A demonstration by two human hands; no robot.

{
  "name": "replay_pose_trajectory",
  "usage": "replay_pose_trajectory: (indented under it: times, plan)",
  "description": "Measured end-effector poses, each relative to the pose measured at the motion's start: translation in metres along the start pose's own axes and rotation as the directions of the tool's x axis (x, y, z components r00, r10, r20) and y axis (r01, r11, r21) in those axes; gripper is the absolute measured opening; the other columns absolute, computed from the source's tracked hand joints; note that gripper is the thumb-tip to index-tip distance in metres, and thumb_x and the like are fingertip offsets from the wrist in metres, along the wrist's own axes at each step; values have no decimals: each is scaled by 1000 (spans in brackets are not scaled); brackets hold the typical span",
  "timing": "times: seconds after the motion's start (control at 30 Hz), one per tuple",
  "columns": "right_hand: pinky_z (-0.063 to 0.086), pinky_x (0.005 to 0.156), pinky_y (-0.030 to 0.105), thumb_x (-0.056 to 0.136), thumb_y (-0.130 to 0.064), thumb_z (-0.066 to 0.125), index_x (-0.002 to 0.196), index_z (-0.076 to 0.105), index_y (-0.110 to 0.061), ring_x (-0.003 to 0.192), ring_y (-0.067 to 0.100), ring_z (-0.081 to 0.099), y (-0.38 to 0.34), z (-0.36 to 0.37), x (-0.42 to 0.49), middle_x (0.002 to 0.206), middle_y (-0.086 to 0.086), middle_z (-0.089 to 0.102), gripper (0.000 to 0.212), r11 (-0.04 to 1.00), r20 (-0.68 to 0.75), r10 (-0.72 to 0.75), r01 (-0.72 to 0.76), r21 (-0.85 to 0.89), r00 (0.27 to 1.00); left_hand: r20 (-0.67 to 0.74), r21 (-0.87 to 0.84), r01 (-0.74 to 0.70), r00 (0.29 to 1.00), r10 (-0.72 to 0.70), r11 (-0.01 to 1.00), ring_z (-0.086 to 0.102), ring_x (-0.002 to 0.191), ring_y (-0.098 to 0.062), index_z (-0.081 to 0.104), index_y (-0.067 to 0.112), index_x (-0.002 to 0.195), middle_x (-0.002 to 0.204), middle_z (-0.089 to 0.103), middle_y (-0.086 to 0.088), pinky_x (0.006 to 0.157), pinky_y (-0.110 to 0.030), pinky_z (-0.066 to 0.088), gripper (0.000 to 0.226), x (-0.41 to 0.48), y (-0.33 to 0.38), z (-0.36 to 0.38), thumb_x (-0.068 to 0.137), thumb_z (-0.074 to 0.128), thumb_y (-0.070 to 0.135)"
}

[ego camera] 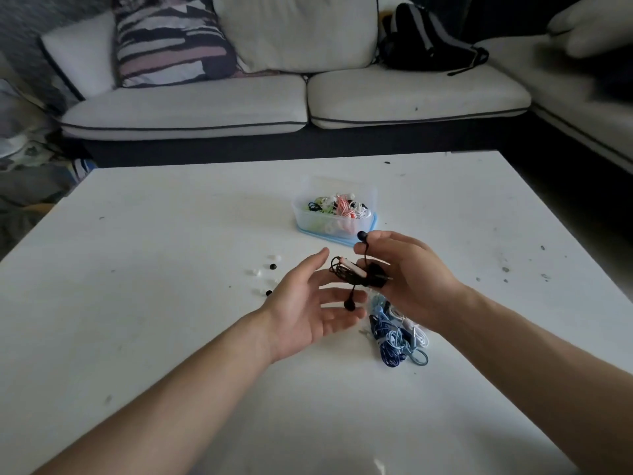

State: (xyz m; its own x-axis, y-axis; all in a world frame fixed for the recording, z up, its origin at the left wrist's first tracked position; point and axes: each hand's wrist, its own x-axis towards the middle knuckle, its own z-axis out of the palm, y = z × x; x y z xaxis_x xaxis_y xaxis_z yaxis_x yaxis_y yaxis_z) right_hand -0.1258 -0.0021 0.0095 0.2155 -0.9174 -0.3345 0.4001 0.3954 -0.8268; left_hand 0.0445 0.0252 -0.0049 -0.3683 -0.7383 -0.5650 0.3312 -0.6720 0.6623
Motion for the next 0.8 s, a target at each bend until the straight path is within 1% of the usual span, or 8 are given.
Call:
replay_pose_trajectory:
  times: [0.13,0.3,0.37,0.47,0.53,0.63,0.7,0.8]
  plan:
    - [54,66,34,94,-3,58,96,63,-4,70,23,64,-5,2,5,86,11,67,6,997,-90,-52,47,-61,995,-97,49,-128,986,132,991,66,83,-32,71,7,99,99,67,-19,73,-31,59,20,7,15,3,93,60,23]
    - [54,56,28,93,-2,56,92,67,-10,65,21,63,-25,10,39,73,7,67,14,990,-184,-104,84,-111,977,-188,191,-271,933,306,943,70,76,-23,71,0,106,95,70,-16,68,-24,60,19,34,51,11,91,59,-3]
    - [53,57,28,94,-1,54,92,71,-9,66,21,64,-35,14,63,72,6,68,18,984,-196,-122,94,-149,973,-232,266,-344,884,406,901,70,72,-18,70,4,94,90,70,-14,63,-20,58,21,53,69,13,90,55,-11]
    - [50,70,39,94,2,52,90,70,-6,68,25,59,-45,23,106,75,12,62,19,978,-215,-141,102,-182,966,-309,356,-424,787,533,833,66,70,-16,67,8,83,90,67,-15,60,-16,57,24,86,100,8,88,56,-13]
    - [46,72,40,91,4,52,87,69,-7,65,25,56,-47,31,135,71,12,60,20,969,-234,-158,105,-224,959,-378,412,-430,722,580,803,67,70,-18,67,11,81,92,68,-16,63,-19,58,20,106,120,-2,86,63,-8]
    - [51,69,36,89,2,56,82,70,-13,66,25,59,-44,41,177,67,8,63,21,943,-249,-210,127,-309,946,-455,576,-355,609,649,736,70,70,-19,67,16,78,92,72,-13,72,-28,61,17,134,143,-20,81,75,2]
    - [56,72,33,88,-5,62,85,73,-19,74,20,66,-39,44,197,75,1,69,18,839,-215,-280,131,-528,936,-419,727,-264,560,715,633,71,74,-21,68,20,76,88,73,-7,78,-34,60,17,150,150,-33,78,78,7]
    - [51,74,27,86,-15,70,98,76,-23,85,15,65,-36,43,207,90,-5,71,16,585,-103,-330,117,-803,938,-265,902,-124,595,759,413,69,79,-17,72,22,83,84,73,3,80,-29,56,13,159,148,-45,76,78,13]
